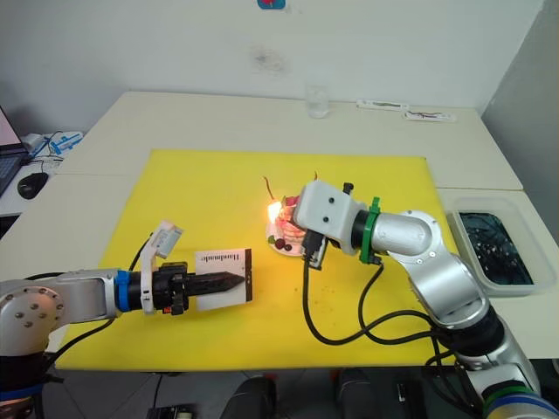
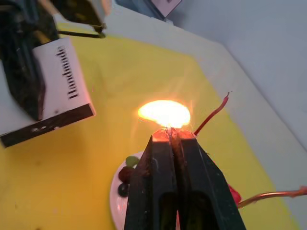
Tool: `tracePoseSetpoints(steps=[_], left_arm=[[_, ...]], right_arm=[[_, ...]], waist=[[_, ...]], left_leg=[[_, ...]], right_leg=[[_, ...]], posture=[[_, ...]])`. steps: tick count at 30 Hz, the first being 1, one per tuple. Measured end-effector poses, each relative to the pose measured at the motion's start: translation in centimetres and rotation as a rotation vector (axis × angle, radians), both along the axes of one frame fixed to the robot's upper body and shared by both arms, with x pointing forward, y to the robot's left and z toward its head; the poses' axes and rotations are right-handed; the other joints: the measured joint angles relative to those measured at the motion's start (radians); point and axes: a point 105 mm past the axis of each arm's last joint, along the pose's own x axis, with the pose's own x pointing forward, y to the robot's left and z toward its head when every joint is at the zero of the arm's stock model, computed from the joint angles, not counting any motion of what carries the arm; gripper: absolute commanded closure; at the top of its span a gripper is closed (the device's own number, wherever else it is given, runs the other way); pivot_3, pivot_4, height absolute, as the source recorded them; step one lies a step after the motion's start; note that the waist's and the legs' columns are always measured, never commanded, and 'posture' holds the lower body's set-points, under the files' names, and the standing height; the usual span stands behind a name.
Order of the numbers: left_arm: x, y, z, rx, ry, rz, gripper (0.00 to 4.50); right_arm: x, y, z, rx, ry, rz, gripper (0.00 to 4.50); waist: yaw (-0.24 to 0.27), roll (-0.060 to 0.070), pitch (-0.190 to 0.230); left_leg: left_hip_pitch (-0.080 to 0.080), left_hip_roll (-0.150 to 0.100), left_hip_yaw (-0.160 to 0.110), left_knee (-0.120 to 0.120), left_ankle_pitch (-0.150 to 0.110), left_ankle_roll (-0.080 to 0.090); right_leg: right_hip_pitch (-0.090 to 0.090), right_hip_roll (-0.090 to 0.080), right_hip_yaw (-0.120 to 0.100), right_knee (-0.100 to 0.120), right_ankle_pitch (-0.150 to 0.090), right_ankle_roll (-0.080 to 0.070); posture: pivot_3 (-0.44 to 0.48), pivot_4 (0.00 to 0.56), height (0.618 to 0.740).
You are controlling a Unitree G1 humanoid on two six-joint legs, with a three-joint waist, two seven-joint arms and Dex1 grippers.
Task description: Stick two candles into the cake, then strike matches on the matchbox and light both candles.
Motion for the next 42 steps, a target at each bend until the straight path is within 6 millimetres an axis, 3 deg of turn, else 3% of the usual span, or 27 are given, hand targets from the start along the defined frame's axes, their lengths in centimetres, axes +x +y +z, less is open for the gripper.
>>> tracePoseSetpoints(steps=[15, 42], left_arm=[[0.1, -1.0, -0.5, -0.028, -0.004, -0.028, 4.5], [0.2, -1.5, -0.3, -0.033, -0.014, -0.046, 4.5]], right_arm=[[2.7, 1.5, 0.6, 0.041, -0.073, -0.086, 4.46], [4.0, 1.8, 0.0, 0.031, -0.091, -0.12, 4.46]], waist=[[0.0, 0.0, 0.0], [-0.001, 0.0, 0.0]], left_leg=[[0.0, 0.0, 0.0, -0.001, 0.0, 0.0], [0.0, 0.0, 0.0, -0.001, 0.0, 0.0]], right_leg=[[0.0, 0.0, 0.0, 0.001, 0.0, 0.0], [0.0, 0.0, 0.0, 0.001, 0.001, 0.001]], posture=[[0.0, 0.15, 0.74], [0.0, 0.15, 0.74]])
